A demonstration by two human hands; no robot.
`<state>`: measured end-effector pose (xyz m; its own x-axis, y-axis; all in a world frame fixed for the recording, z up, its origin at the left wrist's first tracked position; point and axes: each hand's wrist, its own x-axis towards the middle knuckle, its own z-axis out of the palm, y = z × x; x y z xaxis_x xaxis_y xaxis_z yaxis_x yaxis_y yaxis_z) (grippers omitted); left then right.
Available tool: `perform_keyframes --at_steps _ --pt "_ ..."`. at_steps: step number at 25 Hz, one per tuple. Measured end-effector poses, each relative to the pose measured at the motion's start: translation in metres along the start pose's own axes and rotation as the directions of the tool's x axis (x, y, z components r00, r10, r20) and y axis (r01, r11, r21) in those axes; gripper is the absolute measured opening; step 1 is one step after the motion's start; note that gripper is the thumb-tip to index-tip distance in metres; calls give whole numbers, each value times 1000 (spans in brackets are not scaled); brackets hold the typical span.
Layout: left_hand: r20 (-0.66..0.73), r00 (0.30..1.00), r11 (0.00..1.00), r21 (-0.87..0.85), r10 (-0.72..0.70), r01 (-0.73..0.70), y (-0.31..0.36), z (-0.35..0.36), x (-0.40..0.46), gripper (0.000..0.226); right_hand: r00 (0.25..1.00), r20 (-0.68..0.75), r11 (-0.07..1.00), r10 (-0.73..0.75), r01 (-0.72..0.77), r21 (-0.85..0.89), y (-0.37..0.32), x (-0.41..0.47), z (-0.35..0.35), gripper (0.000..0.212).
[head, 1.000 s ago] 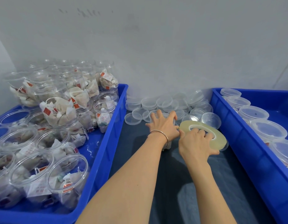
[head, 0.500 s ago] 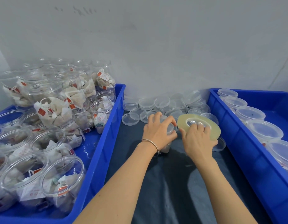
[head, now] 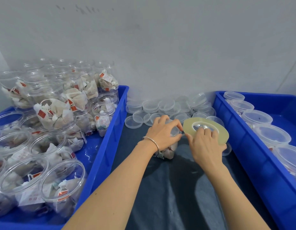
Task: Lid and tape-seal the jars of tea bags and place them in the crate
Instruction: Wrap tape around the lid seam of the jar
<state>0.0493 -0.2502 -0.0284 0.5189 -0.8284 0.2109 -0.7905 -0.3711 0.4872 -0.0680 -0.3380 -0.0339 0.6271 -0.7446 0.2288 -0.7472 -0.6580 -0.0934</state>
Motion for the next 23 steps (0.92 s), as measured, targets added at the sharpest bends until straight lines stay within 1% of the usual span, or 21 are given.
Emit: perform_keyframes --at_steps 3,6,8,10,12,14,18,21,23 --pt "115 989 996 -2 91 -91 -5 -10 2 20 999 26 999 -22 22 -33 3 -5 -1 53" --pt "154 983 995 -10 98 -98 -5 -14 3 20 997 66 998 -32 36 -54 5 -7 -1 53" --pt "106 993 997 38 59 -64 0 -9 1 21 998 60 999 -26 29 -46 4 -8 -1 53" --pt "22 1000 996 83 20 -22 6 -1 -1 21 999 45 999 -14 16 -42 3 -8 -1 53" --pt "-48 999 996 88 -9 14 8 4 -3 20 999 44 999 6 -5 -35 2 -10 -2 53" --pt "-91 995 996 74 -49 56 9 8 -3 19 998 48 1000 28 -27 -14 1 -12 -2 52" --pt "-171 977 984 108 -125 145 15 18 -5 20 998 53 1000 30 -30 -6 -4 -17 -6 50" --pt "-179 972 977 119 -153 176 17 20 -4 21 994 81 997 72 -75 35 -11 -17 -11 51" --pt "-164 974 978 118 -154 174 18 19 -1 20 986 110 987 127 -136 84 -15 -17 -13 52"
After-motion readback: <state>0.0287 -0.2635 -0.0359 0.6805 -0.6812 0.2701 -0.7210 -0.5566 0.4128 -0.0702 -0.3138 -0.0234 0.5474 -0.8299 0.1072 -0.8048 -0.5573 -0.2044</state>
